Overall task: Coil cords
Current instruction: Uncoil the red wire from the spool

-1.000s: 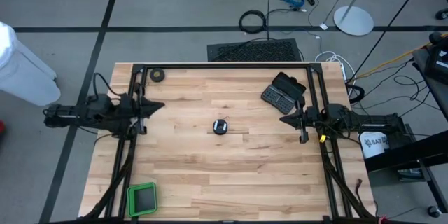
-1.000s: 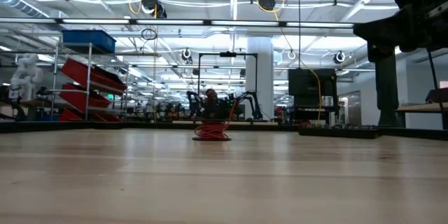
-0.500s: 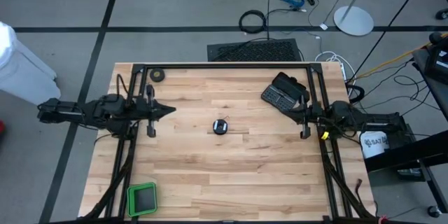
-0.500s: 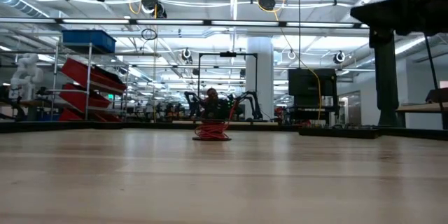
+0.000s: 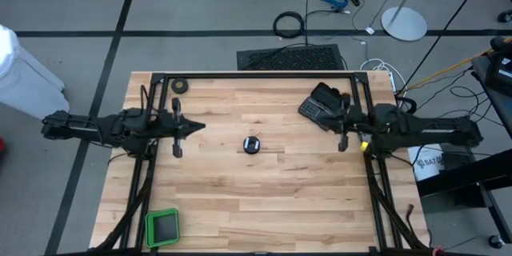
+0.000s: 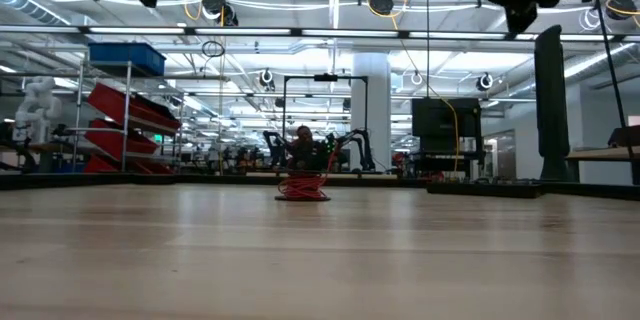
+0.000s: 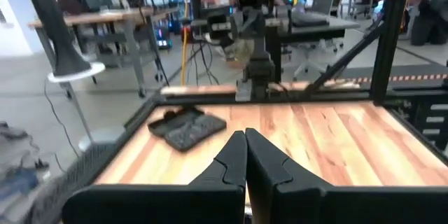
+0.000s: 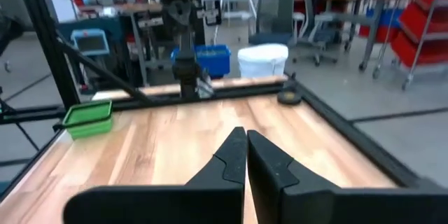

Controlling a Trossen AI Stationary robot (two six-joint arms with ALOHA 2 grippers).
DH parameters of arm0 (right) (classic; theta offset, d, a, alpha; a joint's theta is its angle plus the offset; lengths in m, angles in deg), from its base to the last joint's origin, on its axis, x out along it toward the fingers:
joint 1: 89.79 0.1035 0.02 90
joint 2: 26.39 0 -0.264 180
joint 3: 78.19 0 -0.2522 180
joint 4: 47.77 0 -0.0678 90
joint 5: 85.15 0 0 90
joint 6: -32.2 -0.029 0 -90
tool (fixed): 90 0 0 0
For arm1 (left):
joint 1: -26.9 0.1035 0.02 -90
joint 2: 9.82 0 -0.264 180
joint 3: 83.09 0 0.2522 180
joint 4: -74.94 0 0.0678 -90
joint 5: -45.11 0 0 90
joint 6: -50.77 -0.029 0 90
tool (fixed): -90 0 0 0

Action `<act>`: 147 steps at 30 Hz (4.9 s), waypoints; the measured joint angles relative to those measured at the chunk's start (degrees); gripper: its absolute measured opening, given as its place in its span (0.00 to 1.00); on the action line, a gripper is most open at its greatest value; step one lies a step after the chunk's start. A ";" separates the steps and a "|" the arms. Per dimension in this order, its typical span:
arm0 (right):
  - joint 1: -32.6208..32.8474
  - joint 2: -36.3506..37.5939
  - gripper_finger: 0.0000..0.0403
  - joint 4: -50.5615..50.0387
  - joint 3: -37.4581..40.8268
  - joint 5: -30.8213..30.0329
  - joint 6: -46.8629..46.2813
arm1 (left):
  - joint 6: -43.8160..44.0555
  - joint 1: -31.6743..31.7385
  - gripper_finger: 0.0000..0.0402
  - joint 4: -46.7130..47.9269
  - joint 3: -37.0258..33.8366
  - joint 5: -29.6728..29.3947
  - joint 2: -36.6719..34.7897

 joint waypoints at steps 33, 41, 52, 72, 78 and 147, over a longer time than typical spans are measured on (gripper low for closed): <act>0.41 -23.60 0.00 13.35 -1.79 0.57 -10.05 | 4.69 -1.25 0.11 -5.79 -0.02 -2.94 21.71; 0.37 -24.93 0.00 23.06 -1.79 0.32 -4.46 | -1.24 -1.75 0.12 -8.52 -0.03 -4.04 24.62; 0.37 -25.00 0.00 18.31 -1.79 0.36 -5.74 | 1.37 -3.42 0.34 -11.99 -0.04 -4.54 34.01; 4.28 -32.37 0.00 21.89 -1.76 2.14 -12.45 | -13.17 -9.51 0.35 -21.65 3.61 -10.07 52.10; 4.98 -32.78 0.00 23.66 -1.76 1.92 -13.24 | -17.22 -8.56 0.35 -20.98 7.39 -11.30 56.95; 4.91 -32.75 0.00 21.95 -1.76 1.85 -8.08 | -46.93 -2.51 0.35 -20.64 11.32 -15.17 69.30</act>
